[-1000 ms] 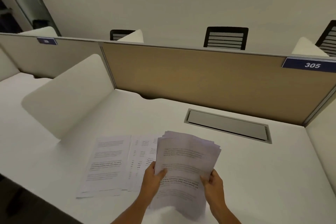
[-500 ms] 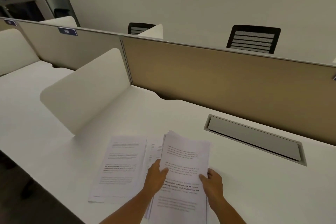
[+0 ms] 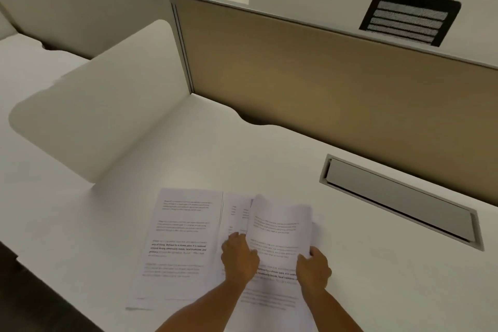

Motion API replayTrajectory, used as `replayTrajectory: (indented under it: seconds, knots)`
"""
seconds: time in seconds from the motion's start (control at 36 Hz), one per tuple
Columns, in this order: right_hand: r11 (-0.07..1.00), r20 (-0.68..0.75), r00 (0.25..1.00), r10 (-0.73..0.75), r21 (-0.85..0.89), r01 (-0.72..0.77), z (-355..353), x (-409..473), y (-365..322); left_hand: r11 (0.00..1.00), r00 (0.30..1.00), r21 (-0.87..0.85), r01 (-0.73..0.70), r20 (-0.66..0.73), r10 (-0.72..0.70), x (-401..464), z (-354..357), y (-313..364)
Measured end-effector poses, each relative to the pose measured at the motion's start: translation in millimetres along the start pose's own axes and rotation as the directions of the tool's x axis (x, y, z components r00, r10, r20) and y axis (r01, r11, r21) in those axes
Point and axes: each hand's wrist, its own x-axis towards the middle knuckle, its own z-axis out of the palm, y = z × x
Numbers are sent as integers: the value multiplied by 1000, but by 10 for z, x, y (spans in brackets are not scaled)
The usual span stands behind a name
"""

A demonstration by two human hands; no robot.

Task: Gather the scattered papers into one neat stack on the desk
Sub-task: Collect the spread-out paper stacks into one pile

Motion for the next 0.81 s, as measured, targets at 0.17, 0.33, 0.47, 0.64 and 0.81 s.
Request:
replayTrajectory:
  seconds: [0.17,0.33,0.47,0.64,0.81]
  knots:
    - [965,-25,991,135,-222,-137,7,158,-19,990,995,103,95,5,-96,153,85,15]
    - [976,52,994,100,-198,-88,14,282,-51,988,991,81,128,-40,-125,272,125,3]
    - [987,100,995,10,-158,6,3,346,-25,987,993,120,109,-45,-105,267,150,57]
    - [992,114,993,-26,-119,39,-1,362,-65,994,999,106,24,-51,-19,222,151,55]
    - [997,162,986,-48,-57,58,68,383,-77,991,995,109,77,-78,-69,256,98,33]
